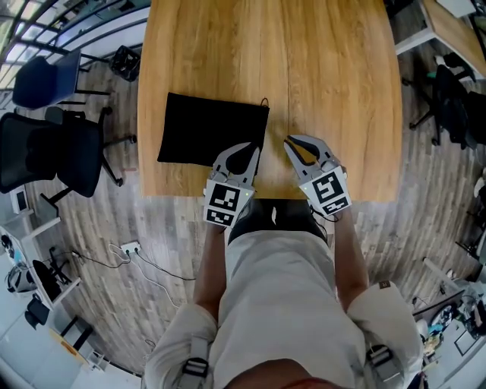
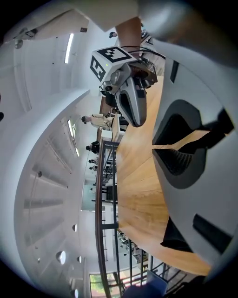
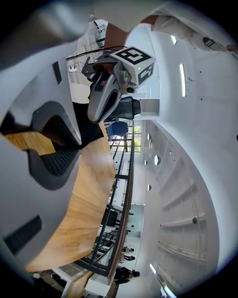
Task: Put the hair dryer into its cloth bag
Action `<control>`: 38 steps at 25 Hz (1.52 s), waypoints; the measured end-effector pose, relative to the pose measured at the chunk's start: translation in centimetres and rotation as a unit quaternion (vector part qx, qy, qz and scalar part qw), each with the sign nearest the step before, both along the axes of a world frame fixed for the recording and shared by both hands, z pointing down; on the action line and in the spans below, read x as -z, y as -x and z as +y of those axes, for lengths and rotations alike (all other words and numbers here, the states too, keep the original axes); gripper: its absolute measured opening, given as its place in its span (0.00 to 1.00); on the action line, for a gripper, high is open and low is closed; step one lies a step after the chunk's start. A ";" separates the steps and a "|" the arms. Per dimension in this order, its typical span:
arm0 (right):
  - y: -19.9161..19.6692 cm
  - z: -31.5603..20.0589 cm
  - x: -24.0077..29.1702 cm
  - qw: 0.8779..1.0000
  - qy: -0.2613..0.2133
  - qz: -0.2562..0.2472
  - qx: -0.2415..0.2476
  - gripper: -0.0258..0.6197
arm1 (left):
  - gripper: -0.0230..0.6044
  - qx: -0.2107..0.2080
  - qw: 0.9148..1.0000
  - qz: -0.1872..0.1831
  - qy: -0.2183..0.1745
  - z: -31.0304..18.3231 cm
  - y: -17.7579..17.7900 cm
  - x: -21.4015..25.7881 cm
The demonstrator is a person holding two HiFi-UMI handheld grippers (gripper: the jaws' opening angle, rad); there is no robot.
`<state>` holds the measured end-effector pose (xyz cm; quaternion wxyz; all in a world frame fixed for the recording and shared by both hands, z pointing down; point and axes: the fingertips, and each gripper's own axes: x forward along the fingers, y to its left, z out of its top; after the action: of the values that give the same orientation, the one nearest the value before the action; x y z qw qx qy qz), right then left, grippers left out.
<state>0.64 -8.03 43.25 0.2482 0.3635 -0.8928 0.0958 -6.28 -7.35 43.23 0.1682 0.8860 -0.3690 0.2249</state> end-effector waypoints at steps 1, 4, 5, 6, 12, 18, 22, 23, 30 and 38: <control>-0.1 0.0 0.6 1.000 -0.004 -0.003 0.000 0.10 | 0.11 0.000 1.000 0.000 -0.004 -0.1 0.1 0.4; -0.1 0.1 2.1 1.000 -0.016 -0.010 0.003 0.08 | 0.10 0.001 1.000 0.000 -0.017 -0.3 0.4 1.7; -0.2 0.2 2.5 1.000 -0.019 -0.012 0.003 0.08 | 0.10 0.001 1.000 0.000 -0.021 -0.3 0.5 2.1; -0.2 0.3 2.9 1.000 -0.021 -0.015 0.003 0.08 | 0.09 0.002 1.000 0.001 -0.024 -0.3 0.5 2.5; 0.1 0.5 4.2 0.999 -0.023 -0.030 0.002 0.07 | 0.08 0.002 0.999 0.006 -0.032 -0.7 1.2 4.0; -0.7 0.6 4.6 0.999 -0.023 -0.030 0.001 0.07 | 0.08 0.001 0.999 0.002 -0.038 -0.5 1.3 4.6; -1.0 0.7 4.5 0.999 -0.021 -0.030 0.003 0.07 | 0.08 0.008 0.999 0.012 -0.040 -0.4 1.2 4.7; -1.0 0.8 4.4 0.999 -0.020 -0.030 0.004 0.07 | 0.08 0.009 0.999 0.013 -0.040 -0.4 1.3 4.6; -0.9 1.0 4.4 0.999 -0.018 -0.029 0.006 0.07 | 0.08 0.011 0.999 0.014 -0.041 -0.4 1.4 4.8; -0.9 0.9 4.5 0.999 -0.018 -0.029 0.006 0.07 | 0.08 0.008 0.999 0.018 -0.042 -0.4 1.0 5.0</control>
<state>1.55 -7.09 38.75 0.2163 0.3591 -0.9035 0.0889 -7.32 -7.74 38.23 0.1395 0.8931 -0.3820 0.1922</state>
